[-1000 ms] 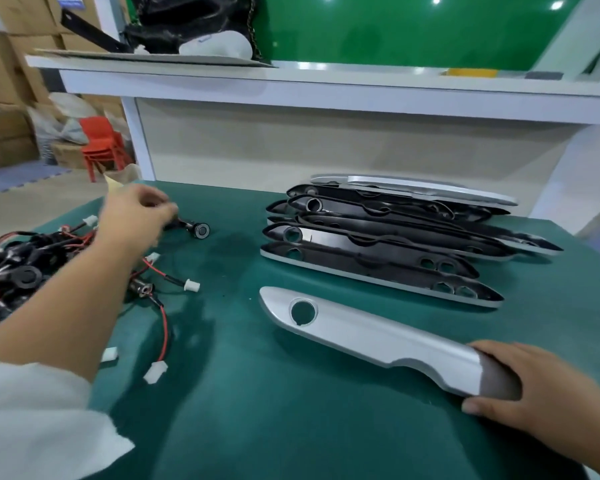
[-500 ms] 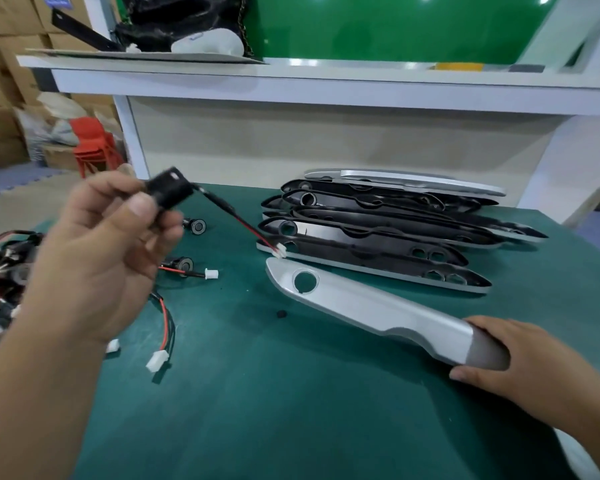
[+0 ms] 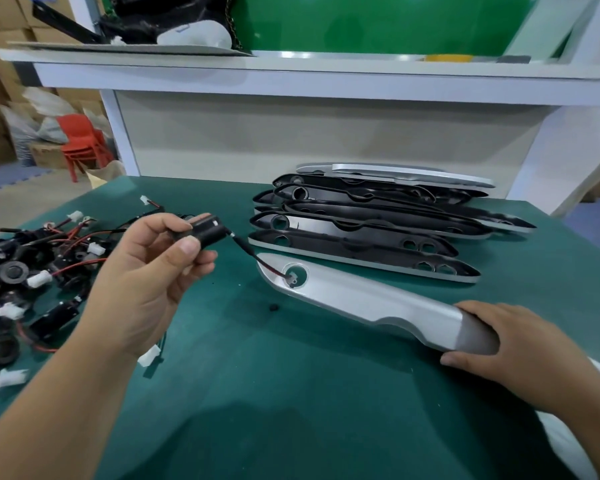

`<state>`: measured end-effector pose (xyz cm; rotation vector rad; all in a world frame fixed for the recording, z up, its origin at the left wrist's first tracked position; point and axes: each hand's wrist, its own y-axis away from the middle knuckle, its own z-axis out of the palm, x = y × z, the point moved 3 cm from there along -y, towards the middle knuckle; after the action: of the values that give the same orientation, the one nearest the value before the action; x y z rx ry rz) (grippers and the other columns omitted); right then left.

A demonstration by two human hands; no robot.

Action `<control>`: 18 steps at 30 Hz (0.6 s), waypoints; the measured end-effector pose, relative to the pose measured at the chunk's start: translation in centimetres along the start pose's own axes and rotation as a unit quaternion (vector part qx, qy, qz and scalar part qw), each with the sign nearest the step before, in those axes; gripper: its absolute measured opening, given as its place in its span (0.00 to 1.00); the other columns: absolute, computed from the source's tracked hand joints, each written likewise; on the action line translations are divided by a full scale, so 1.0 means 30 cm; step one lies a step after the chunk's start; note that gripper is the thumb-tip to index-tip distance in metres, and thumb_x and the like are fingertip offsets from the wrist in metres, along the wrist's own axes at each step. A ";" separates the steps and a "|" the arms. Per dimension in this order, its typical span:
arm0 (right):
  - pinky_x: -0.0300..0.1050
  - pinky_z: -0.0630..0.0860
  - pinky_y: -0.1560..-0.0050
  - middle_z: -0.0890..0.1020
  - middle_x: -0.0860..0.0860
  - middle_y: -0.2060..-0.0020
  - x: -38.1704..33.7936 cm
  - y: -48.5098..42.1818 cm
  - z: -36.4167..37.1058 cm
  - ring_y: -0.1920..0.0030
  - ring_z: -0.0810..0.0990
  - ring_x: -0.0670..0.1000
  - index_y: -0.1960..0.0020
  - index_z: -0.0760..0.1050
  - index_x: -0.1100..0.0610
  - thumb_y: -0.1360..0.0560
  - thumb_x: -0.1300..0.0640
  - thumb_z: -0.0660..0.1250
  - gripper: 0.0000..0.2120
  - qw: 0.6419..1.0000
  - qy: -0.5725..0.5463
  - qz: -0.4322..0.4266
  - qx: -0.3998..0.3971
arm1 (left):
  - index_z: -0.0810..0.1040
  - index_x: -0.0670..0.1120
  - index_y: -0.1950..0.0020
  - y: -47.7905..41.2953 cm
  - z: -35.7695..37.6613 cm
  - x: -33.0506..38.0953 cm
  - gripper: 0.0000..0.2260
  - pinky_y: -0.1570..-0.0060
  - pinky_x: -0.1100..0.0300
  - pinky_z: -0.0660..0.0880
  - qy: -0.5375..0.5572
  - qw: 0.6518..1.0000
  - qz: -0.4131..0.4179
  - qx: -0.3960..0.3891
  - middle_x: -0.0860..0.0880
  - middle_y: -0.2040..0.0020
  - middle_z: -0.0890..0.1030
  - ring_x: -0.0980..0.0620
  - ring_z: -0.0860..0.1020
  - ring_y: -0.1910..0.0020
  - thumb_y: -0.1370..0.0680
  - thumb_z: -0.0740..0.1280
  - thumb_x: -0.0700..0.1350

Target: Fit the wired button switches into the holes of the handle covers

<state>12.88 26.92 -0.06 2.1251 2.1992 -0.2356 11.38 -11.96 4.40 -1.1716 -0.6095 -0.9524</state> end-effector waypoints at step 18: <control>0.53 0.73 0.51 0.82 0.48 0.54 -0.114 0.046 -0.049 0.54 0.80 0.55 0.42 0.79 0.53 0.41 0.27 0.60 0.39 0.979 0.005 -0.106 0.177 | 0.74 0.63 0.47 0.023 0.089 -0.056 0.14 0.40 0.73 0.56 -0.505 0.856 0.098 0.053 0.58 0.45 0.68 0.63 0.61 0.43 0.32 0.69 0.60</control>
<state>14.47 23.83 1.85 2.0412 2.5529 -0.6776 11.35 -8.86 3.48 -1.5662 -1.3209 -0.0422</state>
